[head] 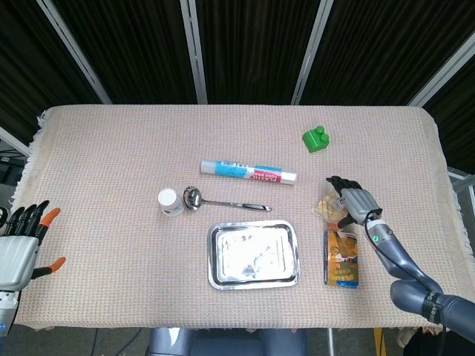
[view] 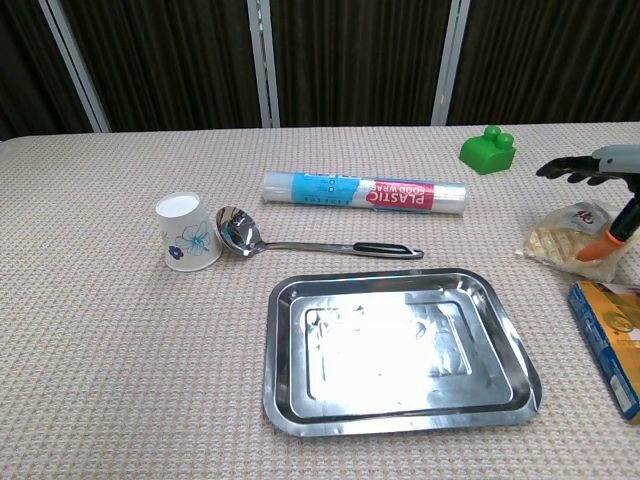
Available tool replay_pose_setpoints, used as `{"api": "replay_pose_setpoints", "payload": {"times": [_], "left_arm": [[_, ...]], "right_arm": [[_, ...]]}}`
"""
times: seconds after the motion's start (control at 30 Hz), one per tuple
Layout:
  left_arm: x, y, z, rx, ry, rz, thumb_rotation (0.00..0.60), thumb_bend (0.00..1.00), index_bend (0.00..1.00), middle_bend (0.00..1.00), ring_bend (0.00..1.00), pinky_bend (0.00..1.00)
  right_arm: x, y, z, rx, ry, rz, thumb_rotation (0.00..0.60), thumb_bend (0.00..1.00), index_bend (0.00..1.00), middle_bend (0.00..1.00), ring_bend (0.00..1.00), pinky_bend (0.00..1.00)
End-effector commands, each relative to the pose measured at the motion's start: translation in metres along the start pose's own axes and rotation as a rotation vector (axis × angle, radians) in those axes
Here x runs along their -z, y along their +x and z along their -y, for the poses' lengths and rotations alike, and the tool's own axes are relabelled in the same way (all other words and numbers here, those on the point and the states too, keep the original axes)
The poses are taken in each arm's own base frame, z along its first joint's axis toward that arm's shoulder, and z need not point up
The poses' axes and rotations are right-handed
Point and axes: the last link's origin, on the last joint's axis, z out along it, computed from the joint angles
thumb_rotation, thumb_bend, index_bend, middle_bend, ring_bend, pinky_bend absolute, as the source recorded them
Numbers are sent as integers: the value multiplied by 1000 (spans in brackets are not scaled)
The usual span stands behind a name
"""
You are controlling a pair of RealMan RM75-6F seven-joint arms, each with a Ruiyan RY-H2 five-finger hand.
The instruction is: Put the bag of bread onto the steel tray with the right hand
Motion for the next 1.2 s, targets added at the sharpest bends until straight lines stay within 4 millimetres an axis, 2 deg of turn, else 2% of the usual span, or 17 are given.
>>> {"api": "replay_pose_setpoints", "payload": {"times": [0.03,0.23,0.47,0.6,0.73,0.87,1.0,1.2], "left_arm": [[0,0,0,0,3,0,579,125,122,0,0,0],[1,-1,1,1,7,5,576,125,122,0,0,0],[2,-3,6,3,21,10,576,123,122,0,0,0],[2,-4,5,4,19,13,577,125,122,0,0,0],[2,-3,5,5,18,10,574,125,122,0,0,0],[2,-3,5,5,16,9,577,124,122,0,0,0],[2,-3,4,5,15,11,579,124,123,0,0,0],[1,-3,3,3,12,9,577,125,122,0,0,0]], "right_arm": [[-10,-5,3,3,-7,19,600,0,0,0,0,46],[-20,-9,4,30,-21,40,600,0,0,0,0,47],[-28,-12,-5,51,-66,47,600,0,6,2,0,79],[-30,-12,-10,60,-84,47,600,0,94,80,22,193],[-32,-11,-13,58,-93,23,600,13,270,227,191,413],[-31,-11,-14,54,-86,0,600,96,404,334,331,577],[-29,-10,-14,51,-65,-33,600,137,464,391,404,649],[-14,5,1,27,28,-104,600,141,476,400,416,662]]}}
